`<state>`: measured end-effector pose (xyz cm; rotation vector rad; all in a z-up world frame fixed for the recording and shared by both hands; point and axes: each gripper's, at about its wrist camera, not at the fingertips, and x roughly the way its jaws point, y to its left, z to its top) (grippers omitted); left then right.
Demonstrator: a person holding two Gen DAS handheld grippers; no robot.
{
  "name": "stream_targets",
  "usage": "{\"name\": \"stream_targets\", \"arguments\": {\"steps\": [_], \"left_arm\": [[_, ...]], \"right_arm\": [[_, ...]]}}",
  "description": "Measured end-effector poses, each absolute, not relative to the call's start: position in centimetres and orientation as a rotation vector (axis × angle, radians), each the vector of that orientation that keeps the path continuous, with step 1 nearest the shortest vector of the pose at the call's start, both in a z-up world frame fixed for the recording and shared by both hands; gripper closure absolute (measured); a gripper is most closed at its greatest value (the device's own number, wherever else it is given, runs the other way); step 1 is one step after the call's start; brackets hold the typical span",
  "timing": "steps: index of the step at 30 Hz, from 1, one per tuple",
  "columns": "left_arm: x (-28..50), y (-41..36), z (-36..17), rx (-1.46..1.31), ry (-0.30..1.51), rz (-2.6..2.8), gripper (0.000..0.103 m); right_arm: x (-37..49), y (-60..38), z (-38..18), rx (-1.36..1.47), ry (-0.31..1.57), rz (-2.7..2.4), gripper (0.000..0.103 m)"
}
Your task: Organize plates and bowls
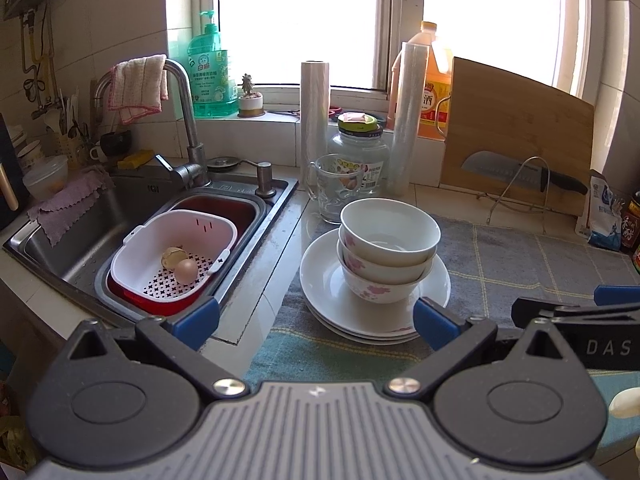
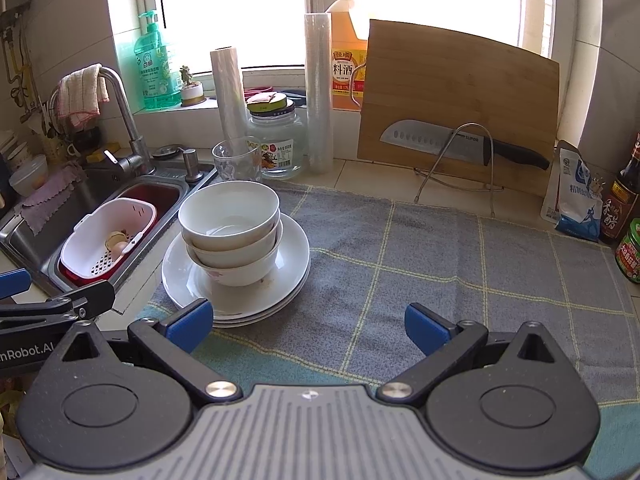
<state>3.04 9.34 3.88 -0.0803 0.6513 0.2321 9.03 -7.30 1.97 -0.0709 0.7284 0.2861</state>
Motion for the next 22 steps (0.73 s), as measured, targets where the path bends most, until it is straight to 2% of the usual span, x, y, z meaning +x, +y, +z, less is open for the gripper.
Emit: {"name": "stream_targets", "arguments": {"steps": [22], "left_arm": [[2.85,9.14,4.09,-0.086,0.653,0.236,0.001]], "right_arm": [[8.81,-7.5,2.06,-0.071,0.723,0.285,0.0]]}}
